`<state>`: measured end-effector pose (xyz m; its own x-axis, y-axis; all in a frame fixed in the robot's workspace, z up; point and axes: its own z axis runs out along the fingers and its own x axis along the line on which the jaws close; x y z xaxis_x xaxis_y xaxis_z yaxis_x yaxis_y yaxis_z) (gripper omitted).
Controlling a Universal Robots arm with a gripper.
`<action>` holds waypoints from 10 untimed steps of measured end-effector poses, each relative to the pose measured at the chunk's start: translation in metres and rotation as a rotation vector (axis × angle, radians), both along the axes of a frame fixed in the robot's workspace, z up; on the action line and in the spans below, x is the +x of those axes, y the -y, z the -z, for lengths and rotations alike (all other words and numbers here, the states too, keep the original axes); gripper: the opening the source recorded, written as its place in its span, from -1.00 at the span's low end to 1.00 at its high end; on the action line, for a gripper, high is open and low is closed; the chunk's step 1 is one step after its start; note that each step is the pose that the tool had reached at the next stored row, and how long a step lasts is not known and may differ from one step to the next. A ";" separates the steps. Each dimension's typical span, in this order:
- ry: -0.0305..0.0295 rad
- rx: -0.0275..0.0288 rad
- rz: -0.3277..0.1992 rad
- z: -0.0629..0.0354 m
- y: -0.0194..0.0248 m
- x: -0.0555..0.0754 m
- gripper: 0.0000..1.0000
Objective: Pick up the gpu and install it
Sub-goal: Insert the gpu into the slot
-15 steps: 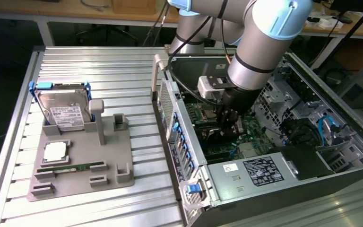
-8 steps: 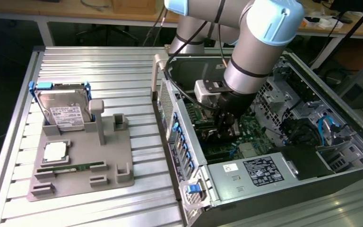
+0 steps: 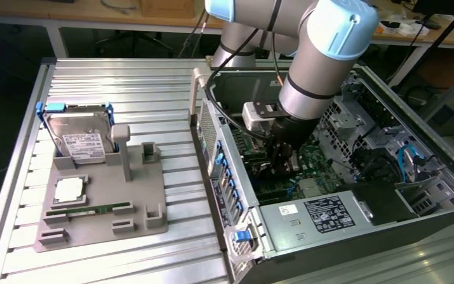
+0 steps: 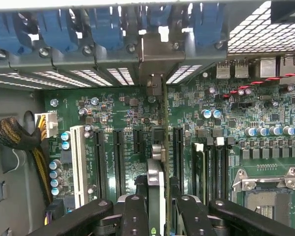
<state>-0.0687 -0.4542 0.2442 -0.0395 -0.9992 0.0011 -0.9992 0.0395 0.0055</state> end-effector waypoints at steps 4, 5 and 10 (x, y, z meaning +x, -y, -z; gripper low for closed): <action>0.0001 0.0002 0.000 0.0001 0.0000 0.000 -0.46; 0.0001 0.0002 0.000 0.0001 0.0000 0.000 -0.46; 0.0003 0.0005 0.000 -0.0017 -0.0001 0.000 -0.20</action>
<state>-0.0687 -0.4541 0.2459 -0.0396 -0.9992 0.0006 -0.9992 0.0396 0.0052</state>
